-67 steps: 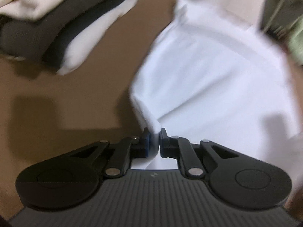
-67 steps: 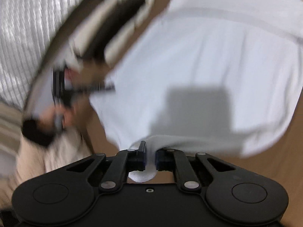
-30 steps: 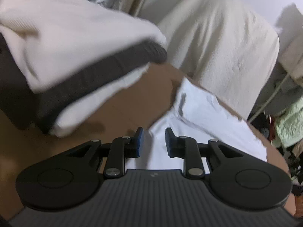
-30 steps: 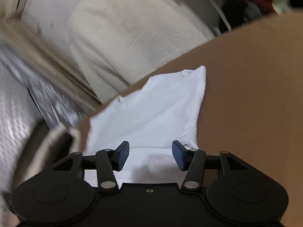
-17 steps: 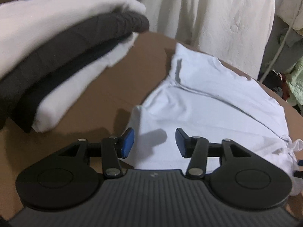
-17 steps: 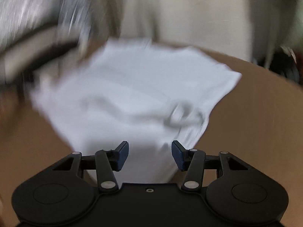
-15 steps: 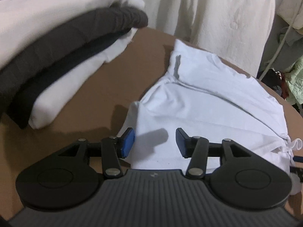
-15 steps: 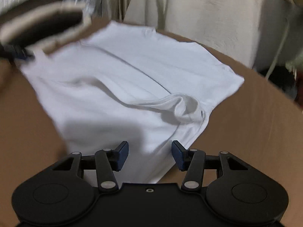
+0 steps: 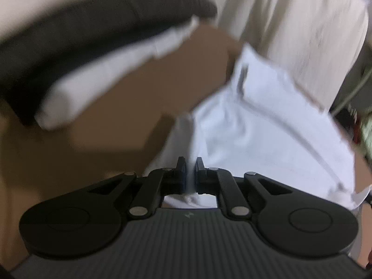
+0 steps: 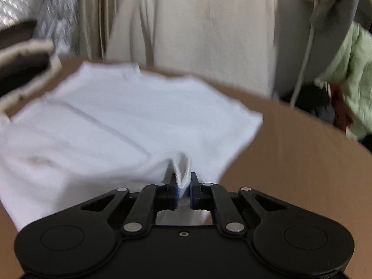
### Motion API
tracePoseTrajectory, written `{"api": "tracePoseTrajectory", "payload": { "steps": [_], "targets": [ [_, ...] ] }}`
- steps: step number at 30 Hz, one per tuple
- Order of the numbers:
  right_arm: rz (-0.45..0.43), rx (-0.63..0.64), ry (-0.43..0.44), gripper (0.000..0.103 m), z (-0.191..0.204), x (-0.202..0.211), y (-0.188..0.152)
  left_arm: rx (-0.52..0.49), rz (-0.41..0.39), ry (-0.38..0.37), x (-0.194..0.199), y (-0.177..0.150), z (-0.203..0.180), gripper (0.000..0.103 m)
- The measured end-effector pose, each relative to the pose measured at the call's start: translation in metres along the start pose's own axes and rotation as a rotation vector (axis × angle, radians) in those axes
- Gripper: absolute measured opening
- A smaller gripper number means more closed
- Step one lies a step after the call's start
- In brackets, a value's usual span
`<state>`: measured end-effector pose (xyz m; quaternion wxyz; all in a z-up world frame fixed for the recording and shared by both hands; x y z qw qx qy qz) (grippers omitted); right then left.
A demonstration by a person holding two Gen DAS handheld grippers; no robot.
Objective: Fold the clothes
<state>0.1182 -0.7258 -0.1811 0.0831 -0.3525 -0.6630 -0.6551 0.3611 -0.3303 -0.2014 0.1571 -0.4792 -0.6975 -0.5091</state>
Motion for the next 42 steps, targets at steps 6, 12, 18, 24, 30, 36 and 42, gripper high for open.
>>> {"api": "tracePoseTrajectory", "payload": {
  "steps": [6,12,18,24,30,36,42],
  "targets": [
    [-0.019,-0.105,-0.03,0.009,-0.024,0.0,-0.001,0.046,-0.129,-0.095,0.028,0.011,0.007,0.008],
    [-0.002,-0.102,-0.036,0.009,-0.021,-0.005,-0.002,-0.1,-0.03,-0.037,0.027,-0.001,-0.011,0.05],
    [0.04,-0.099,-0.054,0.01,-0.019,-0.012,-0.008,-0.051,0.061,-0.055,0.009,-0.006,-0.003,0.052],
    [0.054,-0.097,-0.057,0.01,-0.018,-0.013,-0.009,-0.081,0.12,-0.019,-0.005,-0.015,-0.008,0.054],
    [0.078,-0.118,-0.061,0.01,-0.016,-0.013,-0.009,-0.244,0.112,-0.043,-0.003,-0.026,-0.035,0.016],
    [0.087,-0.156,-0.046,0.011,-0.015,-0.011,-0.01,-0.199,0.124,0.01,-0.026,-0.028,-0.029,0.025],
    [0.071,-0.184,-0.052,0.011,-0.014,-0.004,-0.008,-0.396,-0.041,0.022,0.001,-0.023,-0.052,0.007]
  ]
}}
Point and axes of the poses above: each gripper's, at about its wrist camera, not at the fingertips, and x roughly against the way its jaws point, z to its left, y to its top, the point moved 4 cm from there along -x, roughly the way its jaws point, and after that the axes turned 5 degrees about x, right-handed, at the moved point
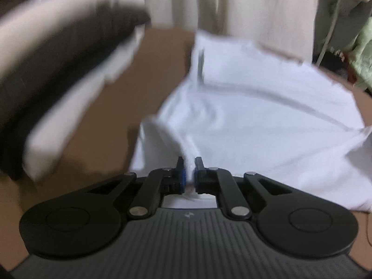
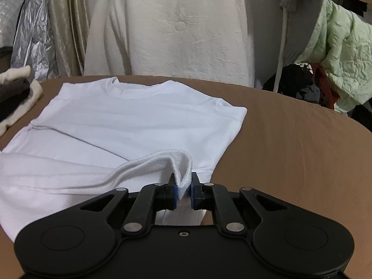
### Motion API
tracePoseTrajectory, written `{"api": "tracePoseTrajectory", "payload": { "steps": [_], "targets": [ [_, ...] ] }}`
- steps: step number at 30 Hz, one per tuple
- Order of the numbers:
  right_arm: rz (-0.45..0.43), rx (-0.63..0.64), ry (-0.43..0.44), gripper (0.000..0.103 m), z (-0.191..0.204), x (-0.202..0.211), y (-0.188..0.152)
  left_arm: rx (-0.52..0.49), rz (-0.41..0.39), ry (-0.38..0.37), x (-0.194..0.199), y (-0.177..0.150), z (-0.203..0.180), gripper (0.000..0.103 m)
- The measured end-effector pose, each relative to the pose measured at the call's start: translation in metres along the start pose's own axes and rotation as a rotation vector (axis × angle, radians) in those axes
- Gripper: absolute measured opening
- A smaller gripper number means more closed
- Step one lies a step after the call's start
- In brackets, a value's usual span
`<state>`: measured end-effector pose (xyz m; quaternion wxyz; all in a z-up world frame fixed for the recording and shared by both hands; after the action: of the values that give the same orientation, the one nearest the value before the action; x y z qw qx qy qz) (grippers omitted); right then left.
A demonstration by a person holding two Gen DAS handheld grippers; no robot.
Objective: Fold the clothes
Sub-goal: 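Pinch the shirt hem with both grippers and lift it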
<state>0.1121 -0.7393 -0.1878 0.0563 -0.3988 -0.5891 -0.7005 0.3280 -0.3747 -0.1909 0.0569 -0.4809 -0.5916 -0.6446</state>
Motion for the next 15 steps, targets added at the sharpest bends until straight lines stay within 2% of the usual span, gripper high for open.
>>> {"api": "tracePoseTrajectory", "payload": {
  "steps": [1,3,5,9,12,15],
  "targets": [
    [-0.012,-0.016,0.006,0.011,0.0,0.006,0.001,-0.002,-0.041,-0.001,0.009,0.005,0.002,0.007],
    [-0.063,-0.006,0.015,0.011,0.001,0.021,0.004,0.04,-0.072,-0.001,0.024,0.013,0.011,0.007],
    [-0.11,-0.008,0.021,0.011,-0.001,0.034,0.01,0.076,-0.056,0.011,0.03,0.012,0.018,0.007],
    [-0.183,-0.06,0.064,0.01,-0.009,0.051,0.018,0.043,-0.054,0.056,0.03,0.002,0.018,0.007],
    [-0.161,-0.071,0.064,0.01,-0.011,0.047,0.015,0.042,-0.09,0.056,0.025,0.008,0.013,0.007],
    [-0.124,-0.066,0.052,0.01,-0.012,0.04,0.012,-0.035,-0.192,0.071,0.029,0.014,0.004,0.007]
  ]
}}
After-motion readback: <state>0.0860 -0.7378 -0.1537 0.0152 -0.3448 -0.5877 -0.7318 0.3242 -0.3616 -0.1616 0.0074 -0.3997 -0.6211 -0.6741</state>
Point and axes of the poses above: each gripper's, at about its wrist camera, not at the fingertips, and x roughly against the way its jaws point, z to its left, y to its top, the point moved 4 cm from there along -x, roughly the way its jaws point, and after that the axes turned 5 degrees about x, right-handed, at the moved point
